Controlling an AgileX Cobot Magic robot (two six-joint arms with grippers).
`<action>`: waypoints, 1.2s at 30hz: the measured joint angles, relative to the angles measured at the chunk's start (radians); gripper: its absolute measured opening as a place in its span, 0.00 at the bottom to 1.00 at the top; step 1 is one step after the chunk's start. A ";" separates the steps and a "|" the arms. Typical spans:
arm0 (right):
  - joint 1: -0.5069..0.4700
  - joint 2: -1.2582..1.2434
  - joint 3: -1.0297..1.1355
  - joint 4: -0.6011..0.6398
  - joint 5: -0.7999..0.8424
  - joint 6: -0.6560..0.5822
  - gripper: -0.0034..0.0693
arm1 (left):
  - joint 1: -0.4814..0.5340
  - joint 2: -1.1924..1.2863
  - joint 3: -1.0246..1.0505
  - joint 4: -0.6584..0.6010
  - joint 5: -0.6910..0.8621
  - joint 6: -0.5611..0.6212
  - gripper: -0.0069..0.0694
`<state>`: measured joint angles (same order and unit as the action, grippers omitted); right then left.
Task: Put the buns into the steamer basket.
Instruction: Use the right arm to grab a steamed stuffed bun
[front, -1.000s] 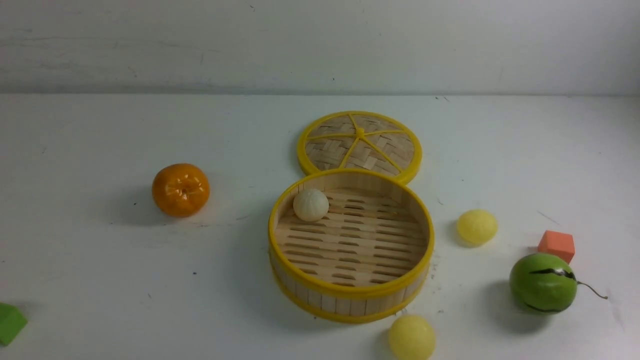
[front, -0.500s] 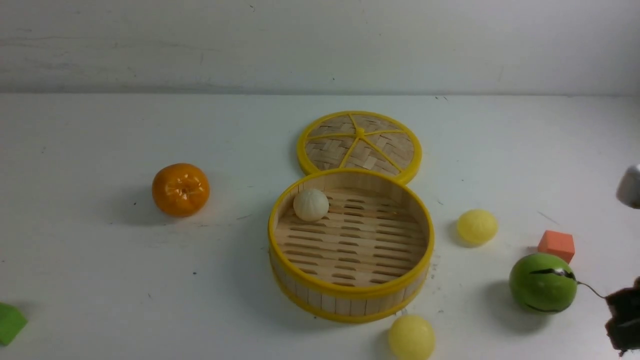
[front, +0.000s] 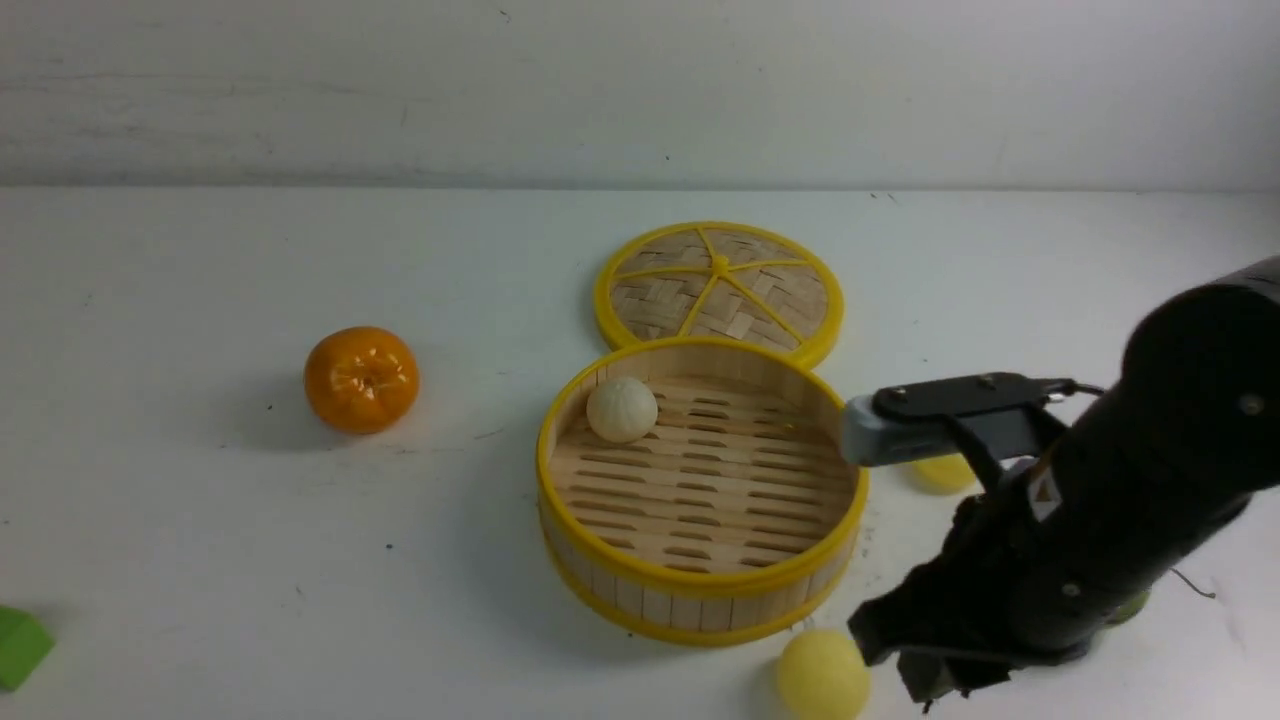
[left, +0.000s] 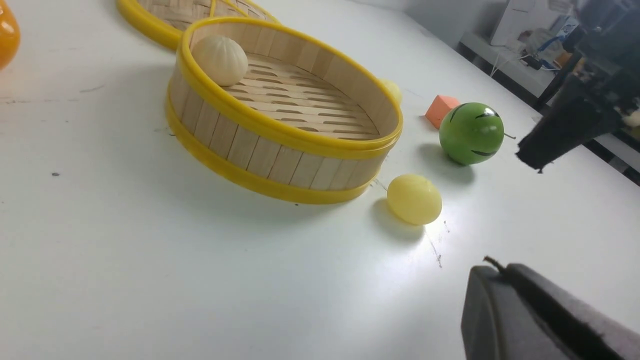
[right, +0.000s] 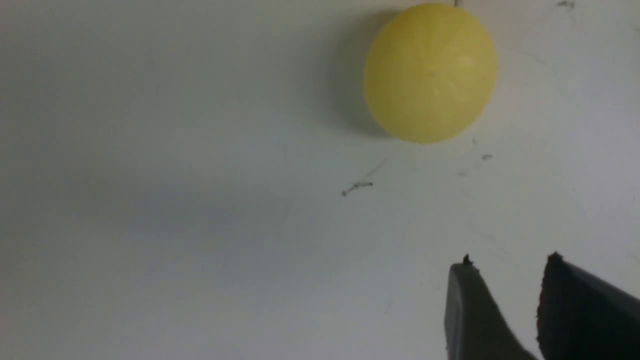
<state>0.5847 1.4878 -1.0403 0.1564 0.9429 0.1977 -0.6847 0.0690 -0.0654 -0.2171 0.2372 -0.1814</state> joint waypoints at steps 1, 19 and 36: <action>0.005 0.024 -0.016 -0.007 -0.002 0.004 0.37 | 0.000 0.000 0.000 0.000 0.000 0.000 0.08; -0.016 0.314 -0.150 -0.043 -0.093 0.028 0.57 | 0.000 0.000 0.000 0.000 0.000 0.000 0.10; -0.025 0.345 -0.152 -0.008 -0.100 0.020 0.30 | 0.000 0.000 0.000 0.000 0.000 0.000 0.12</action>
<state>0.5599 1.8328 -1.1927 0.1485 0.8430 0.2181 -0.6847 0.0690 -0.0654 -0.2171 0.2372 -0.1814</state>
